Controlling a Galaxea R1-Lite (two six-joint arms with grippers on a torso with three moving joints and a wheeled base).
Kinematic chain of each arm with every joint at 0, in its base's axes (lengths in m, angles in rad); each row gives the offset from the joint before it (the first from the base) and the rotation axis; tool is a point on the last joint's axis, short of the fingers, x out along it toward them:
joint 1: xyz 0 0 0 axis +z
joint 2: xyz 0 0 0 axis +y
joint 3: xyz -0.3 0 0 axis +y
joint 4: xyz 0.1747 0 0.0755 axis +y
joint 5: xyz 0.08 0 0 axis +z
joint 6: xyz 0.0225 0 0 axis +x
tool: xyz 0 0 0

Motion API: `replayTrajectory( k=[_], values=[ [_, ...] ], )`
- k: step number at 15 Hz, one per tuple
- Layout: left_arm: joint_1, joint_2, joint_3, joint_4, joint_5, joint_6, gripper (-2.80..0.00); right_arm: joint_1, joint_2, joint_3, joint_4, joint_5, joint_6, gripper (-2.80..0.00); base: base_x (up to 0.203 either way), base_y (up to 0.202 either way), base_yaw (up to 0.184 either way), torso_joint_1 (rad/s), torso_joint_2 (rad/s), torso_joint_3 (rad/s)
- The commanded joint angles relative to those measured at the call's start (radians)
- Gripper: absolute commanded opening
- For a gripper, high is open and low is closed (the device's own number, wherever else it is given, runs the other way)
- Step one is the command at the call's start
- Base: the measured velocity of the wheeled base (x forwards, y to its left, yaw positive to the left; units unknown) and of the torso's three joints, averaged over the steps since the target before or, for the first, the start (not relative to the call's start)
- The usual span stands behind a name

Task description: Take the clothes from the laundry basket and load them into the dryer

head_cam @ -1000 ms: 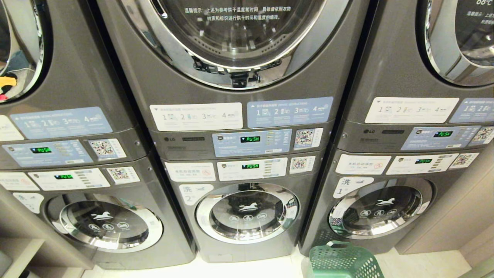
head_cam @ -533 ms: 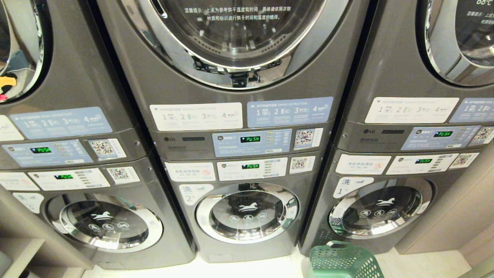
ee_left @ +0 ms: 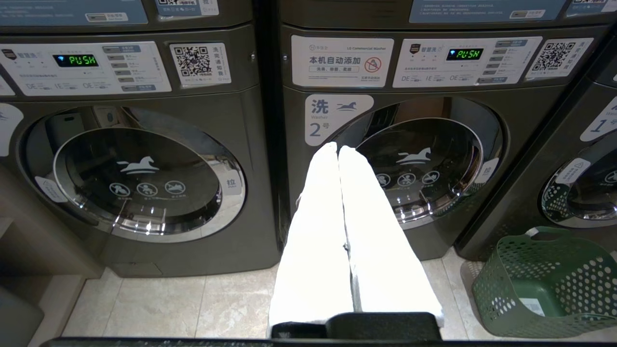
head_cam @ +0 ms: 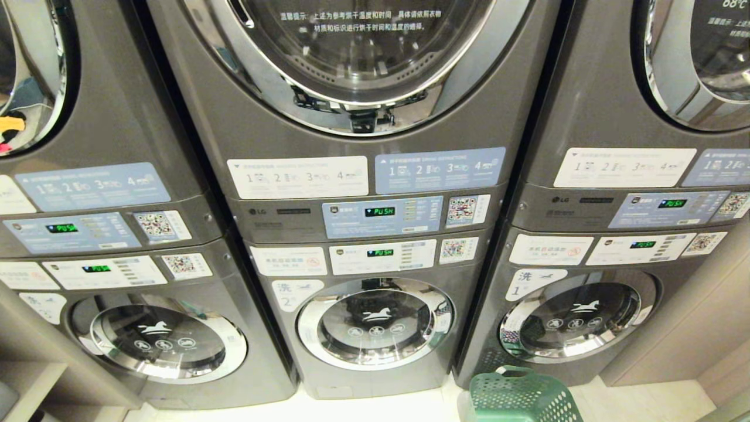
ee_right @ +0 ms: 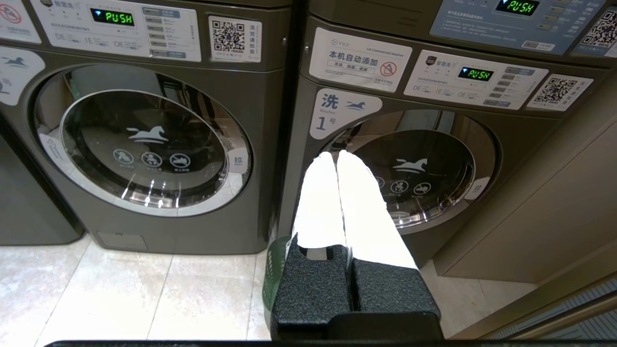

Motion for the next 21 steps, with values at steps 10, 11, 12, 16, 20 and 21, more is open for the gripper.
replayTrajectory(
  k=[10,11,12,16,20,21],
  values=[
    [0.001,0.001,0.000,-0.001,0.001,0.000,-2.80,0.000,0.000,0.000,0.000,-0.003,0.029,-2.80,0.000,0.000,0.000,0.000,0.00,0.000],
    [0.001,0.001,0.000,-0.001,0.000,0.000,-2.80,0.000,0.000,0.000,0.000,-0.003,0.029,-2.80,0.000,0.000,0.000,0.000,0.00,0.000],
    [0.001,0.001,0.000,-0.001,0.001,0.000,-2.80,0.000,0.000,0.000,0.000,-0.003,0.029,-2.80,0.000,0.000,0.000,0.000,0.00,0.000],
    [0.001,0.000,0.000,-0.001,0.000,0.000,-2.80,0.000,0.000,0.000,0.000,-0.001,0.021,-2.80,0.000,0.000,0.000,0.000,0.00,0.000],
    [0.001,0.001,0.000,-0.001,0.000,0.000,-2.80,0.000,0.000,0.000,0.000,-0.001,0.017,-2.80,0.000,0.000,0.000,0.000,0.00,0.000],
    [0.000,0.001,0.000,-0.001,0.001,0.001,-2.80,0.000,0.000,0.000,0.000,-0.001,0.016,-2.80,0.000,0.000,0.000,0.000,0.00,0.000]
  ],
)
